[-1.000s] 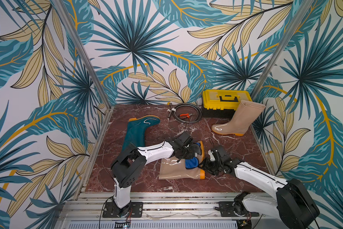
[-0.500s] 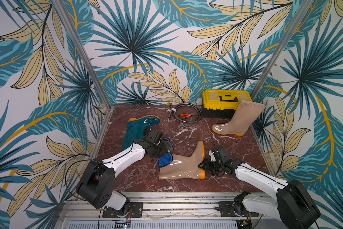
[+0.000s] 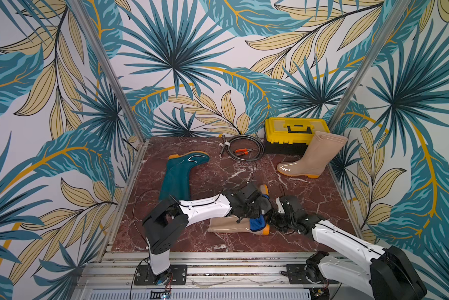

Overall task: Wipe the rubber boots with a cloth
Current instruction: Wipe the dirt off the rubber boot.

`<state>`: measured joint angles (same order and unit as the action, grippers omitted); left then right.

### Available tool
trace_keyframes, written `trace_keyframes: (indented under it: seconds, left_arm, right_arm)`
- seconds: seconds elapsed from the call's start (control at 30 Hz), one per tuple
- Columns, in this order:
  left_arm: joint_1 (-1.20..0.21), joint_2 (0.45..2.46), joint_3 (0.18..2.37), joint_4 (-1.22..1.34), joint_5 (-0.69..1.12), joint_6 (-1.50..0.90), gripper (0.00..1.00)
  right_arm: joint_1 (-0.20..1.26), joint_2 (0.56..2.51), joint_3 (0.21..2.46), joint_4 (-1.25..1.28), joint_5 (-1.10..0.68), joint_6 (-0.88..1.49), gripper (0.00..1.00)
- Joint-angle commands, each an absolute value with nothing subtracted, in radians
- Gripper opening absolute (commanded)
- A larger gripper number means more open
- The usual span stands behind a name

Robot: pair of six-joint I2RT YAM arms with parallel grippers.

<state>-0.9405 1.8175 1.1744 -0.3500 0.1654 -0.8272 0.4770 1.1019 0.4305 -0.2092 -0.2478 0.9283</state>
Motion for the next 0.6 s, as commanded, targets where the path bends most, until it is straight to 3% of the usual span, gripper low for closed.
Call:
trace_keyframes:
  seconds: [0.0,0.23,0.37,0.47,0.5,0.57]
  left_arm:
    - [-0.851,1.761,1.048,-0.379,0.135,-0.827,0.0]
    - [-0.578,1.442,0.789,-0.44,0.105,-0.738,0.0]
    - [-0.476,1.372,0.834,-0.488,0.12,-0.662,0.0]
    - [-0.485,1.402,0.94,-0.494,0.168,-0.654,0.0]
    - [-0.506,1.427,0.985,-0.494,0.179,-0.659,0.0]
    - [-0.582,1.474,1.064,-0.494,0.168,-0.663,0.0]
  right_arm:
    - [0.483,1.176,0.376,-0.31,-0.209,0.98,0.09]
    - [0.484,1.263,0.35,-0.084,-0.259,1.079,0.0]
    - [0.485,1.258,0.371,-0.002,-0.239,1.116,0.0]
    - [0.485,1.264,0.454,-0.071,-0.21,1.064,0.0]
    - [0.485,1.266,0.487,-0.116,-0.2,1.037,0.02]
    - [0.484,1.258,0.527,-0.198,-0.174,1.003,0.18]
